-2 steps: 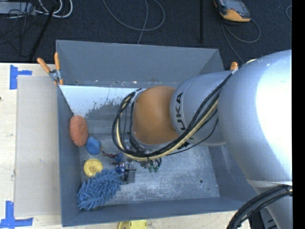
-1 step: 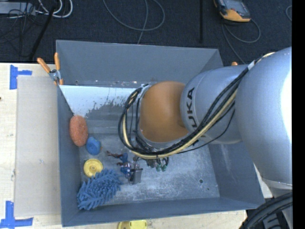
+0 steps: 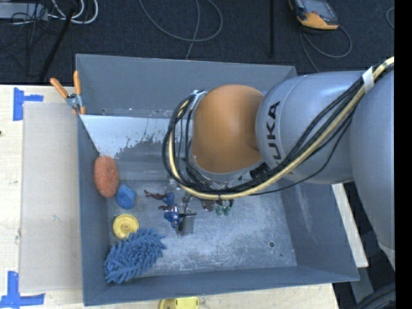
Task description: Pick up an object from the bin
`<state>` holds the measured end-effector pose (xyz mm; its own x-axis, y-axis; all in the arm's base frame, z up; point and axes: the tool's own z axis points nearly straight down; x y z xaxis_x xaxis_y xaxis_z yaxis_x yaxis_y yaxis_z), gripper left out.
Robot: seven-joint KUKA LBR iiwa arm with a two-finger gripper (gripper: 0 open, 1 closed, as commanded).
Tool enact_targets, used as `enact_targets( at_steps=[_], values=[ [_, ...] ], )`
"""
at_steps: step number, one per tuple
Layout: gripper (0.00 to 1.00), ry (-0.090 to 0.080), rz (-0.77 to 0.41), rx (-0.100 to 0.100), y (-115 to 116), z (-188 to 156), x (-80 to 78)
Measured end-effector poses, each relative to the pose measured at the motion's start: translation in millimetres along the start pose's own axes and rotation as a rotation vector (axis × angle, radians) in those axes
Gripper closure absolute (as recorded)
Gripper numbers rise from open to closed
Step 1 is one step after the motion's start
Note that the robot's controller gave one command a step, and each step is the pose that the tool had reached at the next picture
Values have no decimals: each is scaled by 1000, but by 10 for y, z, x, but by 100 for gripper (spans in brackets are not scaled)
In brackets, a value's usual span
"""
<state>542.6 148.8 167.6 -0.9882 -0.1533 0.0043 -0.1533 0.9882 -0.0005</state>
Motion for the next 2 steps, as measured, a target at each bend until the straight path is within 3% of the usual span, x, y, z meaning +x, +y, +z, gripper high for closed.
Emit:
enact_targets(
  at_steps=[1,2],
  values=[
    [100,-21,-26,-2,10,98,-191],
    [100,-11,2,-1,-70,-1432,-122]
  ],
)
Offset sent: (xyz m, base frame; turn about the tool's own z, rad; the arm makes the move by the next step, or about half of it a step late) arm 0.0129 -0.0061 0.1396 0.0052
